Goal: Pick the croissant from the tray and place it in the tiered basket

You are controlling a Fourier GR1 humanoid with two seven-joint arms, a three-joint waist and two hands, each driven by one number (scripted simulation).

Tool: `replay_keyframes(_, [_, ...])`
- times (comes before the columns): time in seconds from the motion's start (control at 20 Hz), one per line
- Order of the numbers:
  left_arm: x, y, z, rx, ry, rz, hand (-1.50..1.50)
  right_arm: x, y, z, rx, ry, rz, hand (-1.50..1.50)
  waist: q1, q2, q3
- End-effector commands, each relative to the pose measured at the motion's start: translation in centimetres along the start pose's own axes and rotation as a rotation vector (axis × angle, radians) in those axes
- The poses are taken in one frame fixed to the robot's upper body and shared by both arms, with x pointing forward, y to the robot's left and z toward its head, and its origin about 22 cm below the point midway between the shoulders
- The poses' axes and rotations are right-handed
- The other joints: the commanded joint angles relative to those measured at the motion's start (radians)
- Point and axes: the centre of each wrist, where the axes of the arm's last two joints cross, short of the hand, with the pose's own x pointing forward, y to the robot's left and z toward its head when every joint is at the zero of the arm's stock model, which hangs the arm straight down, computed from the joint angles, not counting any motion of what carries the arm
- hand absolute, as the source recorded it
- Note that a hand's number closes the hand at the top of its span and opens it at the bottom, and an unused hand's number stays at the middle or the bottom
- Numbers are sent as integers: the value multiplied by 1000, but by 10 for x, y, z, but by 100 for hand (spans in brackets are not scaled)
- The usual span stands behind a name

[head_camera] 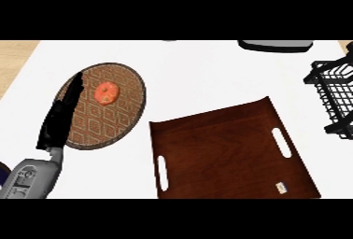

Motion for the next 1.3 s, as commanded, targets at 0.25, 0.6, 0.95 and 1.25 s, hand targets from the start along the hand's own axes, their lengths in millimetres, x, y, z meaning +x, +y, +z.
replay_keyframes(0.25, [1,25,-6,22,22,-9,0,-5,32,11,156,141,-91,150,-37,-9,5])
replay_keyframes(0.6, [-3,21,2,31,14,1,0,-14,55,15,328,303,-279,-150,-35,-11,5])
replay_keyframes(0.95, [-1,9,12,30,30,13,0,-27,67,10,165,286,-451,-150,-26,-12,6])
replay_keyframes(1.25, [-11,12,5,40,41,-6,0,-17,29,16,4,255,-567,-150,-42,-13,3])
